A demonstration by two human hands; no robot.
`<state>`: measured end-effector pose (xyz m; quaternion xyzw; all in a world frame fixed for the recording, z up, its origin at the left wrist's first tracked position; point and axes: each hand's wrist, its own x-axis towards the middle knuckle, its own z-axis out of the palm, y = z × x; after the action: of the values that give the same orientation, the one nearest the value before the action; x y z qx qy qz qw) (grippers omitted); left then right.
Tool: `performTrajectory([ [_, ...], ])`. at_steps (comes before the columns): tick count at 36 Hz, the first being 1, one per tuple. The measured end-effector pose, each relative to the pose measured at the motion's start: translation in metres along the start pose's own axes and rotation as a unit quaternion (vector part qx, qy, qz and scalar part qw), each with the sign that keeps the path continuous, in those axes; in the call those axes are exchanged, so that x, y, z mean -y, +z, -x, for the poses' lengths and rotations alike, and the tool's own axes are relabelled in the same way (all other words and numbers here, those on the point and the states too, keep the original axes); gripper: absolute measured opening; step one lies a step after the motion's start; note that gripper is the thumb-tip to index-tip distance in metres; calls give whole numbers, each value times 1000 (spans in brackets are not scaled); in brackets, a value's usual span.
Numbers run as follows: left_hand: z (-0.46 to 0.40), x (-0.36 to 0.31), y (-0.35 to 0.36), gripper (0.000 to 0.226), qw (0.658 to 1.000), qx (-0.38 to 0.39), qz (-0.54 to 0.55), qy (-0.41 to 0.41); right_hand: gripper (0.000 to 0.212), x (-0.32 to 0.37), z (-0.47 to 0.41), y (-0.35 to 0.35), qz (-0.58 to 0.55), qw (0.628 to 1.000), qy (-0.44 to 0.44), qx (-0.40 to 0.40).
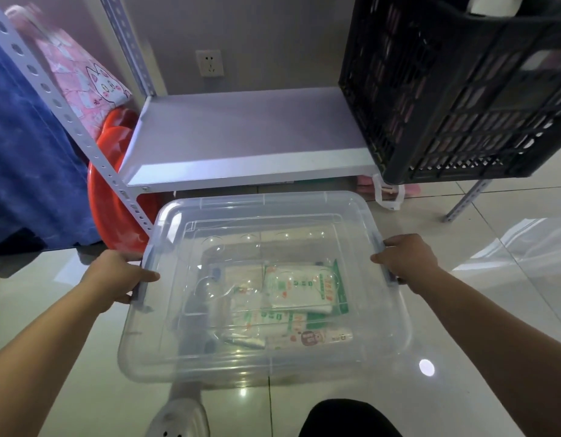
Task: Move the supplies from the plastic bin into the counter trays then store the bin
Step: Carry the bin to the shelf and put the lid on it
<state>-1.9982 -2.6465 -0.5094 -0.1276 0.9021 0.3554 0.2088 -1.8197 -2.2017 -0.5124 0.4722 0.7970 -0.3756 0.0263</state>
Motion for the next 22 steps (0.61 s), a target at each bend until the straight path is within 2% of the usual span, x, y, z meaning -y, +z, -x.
performTrajectory([
  [3,8,3,-2,53,999,16,32,-1,49,-8,5,-2,-63,998,-1,6],
  [6,27,12,-3,56,994,71,81,-19,59,-24,24,2,-77,996,-39,13],
  [8,43,28,-4,50,989,88,112,-35,65,-45,49,6,-99,994,-45,16],
  [9,52,39,-3,44,987,85,131,-41,64,-57,63,7,-129,991,-36,20],
  [11,73,63,0,36,980,89,172,-49,45,-83,90,10,-213,976,0,44],
  [13,92,84,5,36,966,121,221,-61,32,-102,109,12,-303,946,54,97],
  [16,106,101,14,38,937,156,303,-81,41,-113,123,20,-429,884,94,160],
  [18,108,101,22,38,922,147,348,-80,39,-109,127,22,-470,861,103,163],
  [22,118,88,26,42,909,128,390,-77,25,-92,134,14,-497,848,114,144],
])
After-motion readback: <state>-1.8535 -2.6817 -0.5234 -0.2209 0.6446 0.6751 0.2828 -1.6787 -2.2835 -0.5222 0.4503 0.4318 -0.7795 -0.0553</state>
